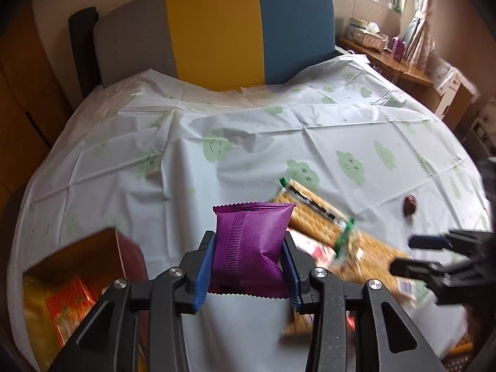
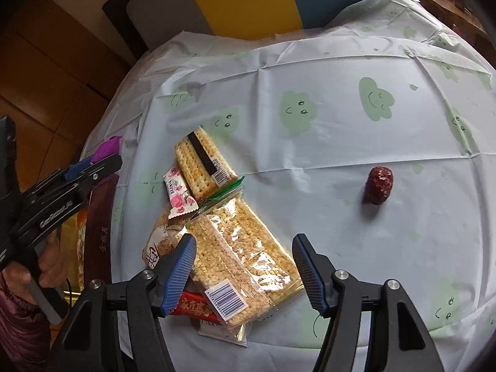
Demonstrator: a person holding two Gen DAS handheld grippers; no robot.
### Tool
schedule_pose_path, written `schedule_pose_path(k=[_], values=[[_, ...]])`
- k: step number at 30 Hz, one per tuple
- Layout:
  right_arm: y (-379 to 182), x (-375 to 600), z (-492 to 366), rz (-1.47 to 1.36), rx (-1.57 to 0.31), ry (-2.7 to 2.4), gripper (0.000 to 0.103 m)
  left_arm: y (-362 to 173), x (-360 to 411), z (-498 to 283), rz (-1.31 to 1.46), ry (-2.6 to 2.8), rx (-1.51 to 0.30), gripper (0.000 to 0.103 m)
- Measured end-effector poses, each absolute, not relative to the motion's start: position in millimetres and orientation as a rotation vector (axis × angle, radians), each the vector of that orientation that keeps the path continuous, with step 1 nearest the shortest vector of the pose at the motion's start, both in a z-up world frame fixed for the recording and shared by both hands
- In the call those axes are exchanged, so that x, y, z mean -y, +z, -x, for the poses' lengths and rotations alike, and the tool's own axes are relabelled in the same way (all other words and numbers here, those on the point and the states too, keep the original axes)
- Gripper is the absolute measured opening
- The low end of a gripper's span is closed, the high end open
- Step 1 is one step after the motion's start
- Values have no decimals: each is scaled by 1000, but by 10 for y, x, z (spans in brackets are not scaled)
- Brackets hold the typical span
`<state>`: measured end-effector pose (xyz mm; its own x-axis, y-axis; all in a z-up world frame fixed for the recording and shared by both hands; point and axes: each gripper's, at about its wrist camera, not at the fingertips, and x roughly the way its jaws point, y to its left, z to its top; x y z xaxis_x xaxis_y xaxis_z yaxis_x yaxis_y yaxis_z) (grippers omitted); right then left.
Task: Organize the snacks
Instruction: 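Drop the purple packet in the tray with left gripper while right approaches the cracker bag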
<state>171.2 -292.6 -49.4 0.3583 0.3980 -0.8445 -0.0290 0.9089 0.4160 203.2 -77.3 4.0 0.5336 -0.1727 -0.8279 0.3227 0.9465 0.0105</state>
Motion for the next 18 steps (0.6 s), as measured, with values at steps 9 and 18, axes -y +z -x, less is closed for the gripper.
schedule_pose_path(k=[9, 18], values=[[-607, 2688, -1727, -166, -1189, 304, 86, 175, 407, -1328, -74, -340, -918, 41], [-523, 2644, -1713, -157, -1140, 356, 86, 158, 18, -1015, 5, -308, -918, 41]])
